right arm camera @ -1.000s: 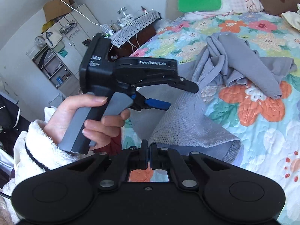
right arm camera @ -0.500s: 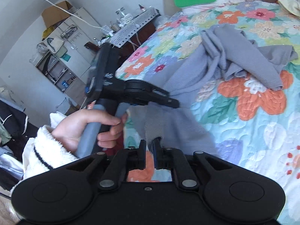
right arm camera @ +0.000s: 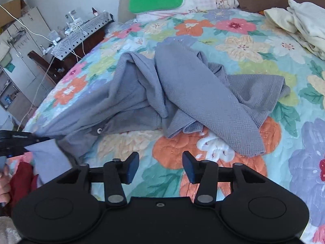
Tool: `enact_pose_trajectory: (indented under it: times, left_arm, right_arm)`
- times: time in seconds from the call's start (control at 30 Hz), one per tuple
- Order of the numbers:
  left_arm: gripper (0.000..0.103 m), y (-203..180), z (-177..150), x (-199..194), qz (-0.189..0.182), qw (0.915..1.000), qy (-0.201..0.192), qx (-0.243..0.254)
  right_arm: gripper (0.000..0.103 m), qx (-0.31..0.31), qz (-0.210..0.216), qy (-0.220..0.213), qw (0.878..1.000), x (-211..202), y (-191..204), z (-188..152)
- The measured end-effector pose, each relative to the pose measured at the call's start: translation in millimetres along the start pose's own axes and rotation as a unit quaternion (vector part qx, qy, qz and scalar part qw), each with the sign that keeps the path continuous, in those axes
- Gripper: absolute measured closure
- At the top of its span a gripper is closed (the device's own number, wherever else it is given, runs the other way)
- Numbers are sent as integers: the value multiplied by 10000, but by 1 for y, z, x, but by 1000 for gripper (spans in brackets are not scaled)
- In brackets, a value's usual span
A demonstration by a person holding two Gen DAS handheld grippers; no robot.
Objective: Fold clothes
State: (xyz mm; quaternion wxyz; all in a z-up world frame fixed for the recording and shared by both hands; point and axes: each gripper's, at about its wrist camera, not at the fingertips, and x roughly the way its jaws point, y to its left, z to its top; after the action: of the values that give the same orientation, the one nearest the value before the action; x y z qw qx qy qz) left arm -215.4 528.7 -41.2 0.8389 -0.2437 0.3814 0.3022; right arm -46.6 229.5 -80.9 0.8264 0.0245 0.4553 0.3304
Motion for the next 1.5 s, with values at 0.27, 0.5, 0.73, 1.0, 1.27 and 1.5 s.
enact_pose_trajectory:
  times: [0.27, 0.5, 0.73, 1.0, 1.27, 1.5]
  left_arm:
    - [95, 1, -2, 5, -5, 10000, 25, -30]
    - [95, -12, -5, 13, 346, 9989, 11, 326]
    - [95, -12, -1, -4, 150, 9991, -310, 243]
    - [96, -59, -19, -30, -676, 9902, -754, 960]
    - [95, -57, -19, -77, -1753, 9696, -1513, 793]
    - [96, -82, -30, -59, -1698, 9745, -871, 1184]
  right_arm:
    - [41, 1205, -164, -507, 9913, 35, -27, 8]
    - [93, 1239, -224, -525, 9906, 37, -49, 29]
    - [94, 316, -1077, -1543, 9816, -57, -71, 58]
    - [95, 54, -1595, -2207, 9622, -142, -105, 79]
    - [97, -358, -2117, -2597, 9415, -194, -111, 93]
    - [70, -1383, -2610, -1184, 9480, -124, -93, 67]
